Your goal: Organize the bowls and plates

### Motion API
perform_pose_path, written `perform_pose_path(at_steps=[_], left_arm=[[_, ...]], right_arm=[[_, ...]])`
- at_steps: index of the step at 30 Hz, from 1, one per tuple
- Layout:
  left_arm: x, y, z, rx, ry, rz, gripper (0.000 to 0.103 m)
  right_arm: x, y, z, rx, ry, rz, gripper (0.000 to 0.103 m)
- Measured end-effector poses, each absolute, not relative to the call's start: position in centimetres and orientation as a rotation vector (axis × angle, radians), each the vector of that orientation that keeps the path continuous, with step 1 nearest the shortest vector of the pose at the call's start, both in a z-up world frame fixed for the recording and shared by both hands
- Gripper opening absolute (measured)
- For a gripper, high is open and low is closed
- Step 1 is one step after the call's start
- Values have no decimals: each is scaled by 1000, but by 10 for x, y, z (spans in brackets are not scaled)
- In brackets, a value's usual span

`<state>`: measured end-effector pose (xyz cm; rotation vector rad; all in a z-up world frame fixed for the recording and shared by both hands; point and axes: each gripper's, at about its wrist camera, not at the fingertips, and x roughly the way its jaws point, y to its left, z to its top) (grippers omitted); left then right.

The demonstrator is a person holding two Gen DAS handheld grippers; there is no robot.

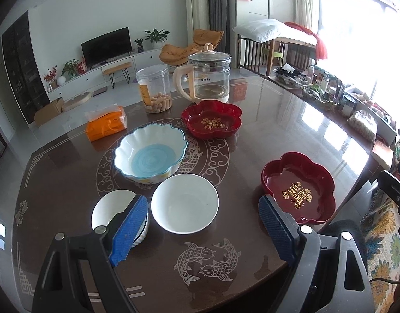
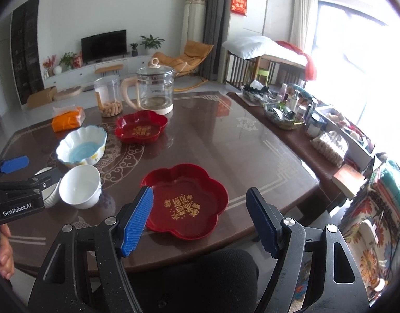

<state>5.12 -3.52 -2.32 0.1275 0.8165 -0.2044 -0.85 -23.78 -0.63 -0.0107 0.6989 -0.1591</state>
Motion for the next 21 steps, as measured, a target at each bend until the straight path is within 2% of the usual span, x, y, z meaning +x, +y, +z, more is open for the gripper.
perform_pose_path(at_steps=[8, 18, 21], left_arm=[[56, -32, -27, 133, 823, -184, 87], [76, -24, -42, 53, 918, -251, 87], [87, -22, -43, 47, 928, -280, 87]], right_arm=[[-4, -256, -9, 142, 684, -107, 77], [4, -249, -10, 166, 636, -5, 77], [27, -249, -26, 263, 719, 114, 77]])
